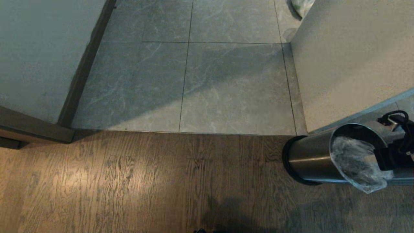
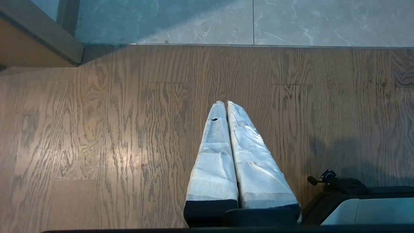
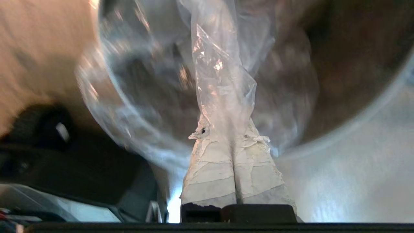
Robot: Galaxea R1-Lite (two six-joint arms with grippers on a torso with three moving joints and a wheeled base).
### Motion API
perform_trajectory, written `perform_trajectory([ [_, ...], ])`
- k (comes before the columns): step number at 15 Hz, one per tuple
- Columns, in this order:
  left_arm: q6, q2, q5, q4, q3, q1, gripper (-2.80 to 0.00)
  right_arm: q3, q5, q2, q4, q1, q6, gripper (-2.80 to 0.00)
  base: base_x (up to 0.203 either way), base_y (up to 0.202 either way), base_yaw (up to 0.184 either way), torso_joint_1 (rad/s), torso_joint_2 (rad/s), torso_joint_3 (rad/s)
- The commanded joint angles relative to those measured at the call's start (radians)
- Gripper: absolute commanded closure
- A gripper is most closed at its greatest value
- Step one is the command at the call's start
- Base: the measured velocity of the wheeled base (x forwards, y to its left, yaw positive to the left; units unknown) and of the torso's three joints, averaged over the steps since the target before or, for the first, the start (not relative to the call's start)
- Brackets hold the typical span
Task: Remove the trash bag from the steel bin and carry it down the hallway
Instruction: Pick up the trash bag
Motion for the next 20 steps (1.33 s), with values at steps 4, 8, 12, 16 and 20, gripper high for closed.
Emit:
perform_trajectory([
  [4, 0.0, 0.0, 0.0, 0.0, 0.0, 0.0, 0.0, 0.116, -0.14, -0.053, -0.001, 0.0, -0.004, 0.0, 0.0, 0.0, 0.0, 0.0, 0.0, 0.0],
  [8, 0.0, -0.002, 0.0, 0.0, 0.0, 0.0, 0.0, 0.131, -0.144, -0.04, -0.004, 0.0, -0.004, 0.0, 0.0, 0.0, 0.0, 0.0, 0.0, 0.0],
  [12, 0.0, 0.0, -0.001, 0.0, 0.0, 0.0, 0.0, 0.142, -0.145, -0.034, -0.013, 0.0, -0.004, -2.8, 0.0, 0.0, 0.0, 0.0, 0.0, 0.0],
  [16, 0.0, 0.0, 0.0, 0.0, 0.0, -0.001, 0.0, 0.137, -0.148, -0.018, -0.026, 0.0, 0.01, -2.8, 0.0, 0.0, 0.0, 0.0, 0.0, 0.0],
  [20, 0.0, 0.0, 0.0, 0.0, 0.0, 0.0, 0.0, 0.135, -0.145, 0.016, -0.03, 0.0, 0.106, -2.8, 0.0, 0.0, 0.0, 0.0, 0.0, 0.0],
])
